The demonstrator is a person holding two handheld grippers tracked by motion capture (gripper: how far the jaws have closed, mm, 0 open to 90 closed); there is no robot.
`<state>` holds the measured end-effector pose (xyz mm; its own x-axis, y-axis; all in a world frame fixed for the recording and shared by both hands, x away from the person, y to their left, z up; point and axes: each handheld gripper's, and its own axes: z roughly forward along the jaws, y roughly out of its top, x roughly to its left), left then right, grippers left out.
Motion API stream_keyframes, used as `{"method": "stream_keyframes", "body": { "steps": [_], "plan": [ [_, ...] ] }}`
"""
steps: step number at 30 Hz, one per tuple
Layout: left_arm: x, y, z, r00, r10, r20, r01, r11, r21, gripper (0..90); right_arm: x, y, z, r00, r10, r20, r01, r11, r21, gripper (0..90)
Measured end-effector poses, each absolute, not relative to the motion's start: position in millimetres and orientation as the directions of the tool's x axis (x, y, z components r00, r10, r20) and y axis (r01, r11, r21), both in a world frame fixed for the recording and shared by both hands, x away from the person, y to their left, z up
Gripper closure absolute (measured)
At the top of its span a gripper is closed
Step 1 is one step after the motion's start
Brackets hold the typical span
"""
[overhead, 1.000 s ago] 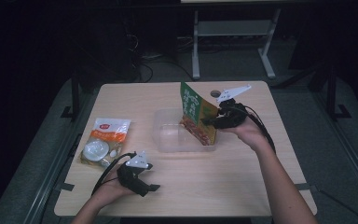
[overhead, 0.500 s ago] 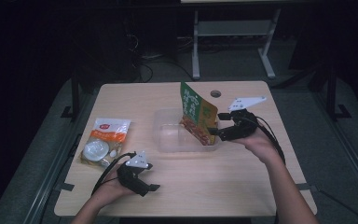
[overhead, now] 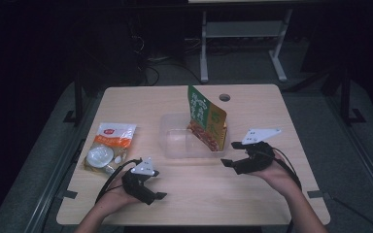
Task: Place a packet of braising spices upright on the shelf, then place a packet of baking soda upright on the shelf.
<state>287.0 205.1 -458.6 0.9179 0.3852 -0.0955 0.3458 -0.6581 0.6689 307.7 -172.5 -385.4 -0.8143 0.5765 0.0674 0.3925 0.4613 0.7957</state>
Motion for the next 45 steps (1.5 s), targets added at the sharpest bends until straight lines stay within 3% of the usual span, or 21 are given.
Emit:
{"method": "stream_keyframes", "body": {
  "steps": [13, 24, 37, 45],
  "plan": [
    [287, 212, -453, 0.914, 0.396, -0.085, 0.347, -0.658, 0.669, 15.0, 280, -171, -427, -0.839, 0.534, 0.109, 0.421, 0.509, 0.751, 24.8],
    [294, 242, -439, 0.872, 0.487, -0.053, 0.393, -0.63, 0.669, 15.0, 278, -163, -440, -0.847, 0.52, 0.111, 0.418, 0.522, 0.744, 21.2],
    [325, 314, -427, 0.639, 0.769, 0.02, 0.537, -0.464, 0.705, 15.1, 282, -166, -445, -0.833, 0.541, 0.118, 0.438, 0.513, 0.738, 21.2],
    [348, 353, -428, 0.504, 0.863, 0.028, 0.599, -0.372, 0.709, 15.0, 285, -167, -447, -0.83, 0.544, 0.123, 0.444, 0.511, 0.736, 21.2]
  ]
}}
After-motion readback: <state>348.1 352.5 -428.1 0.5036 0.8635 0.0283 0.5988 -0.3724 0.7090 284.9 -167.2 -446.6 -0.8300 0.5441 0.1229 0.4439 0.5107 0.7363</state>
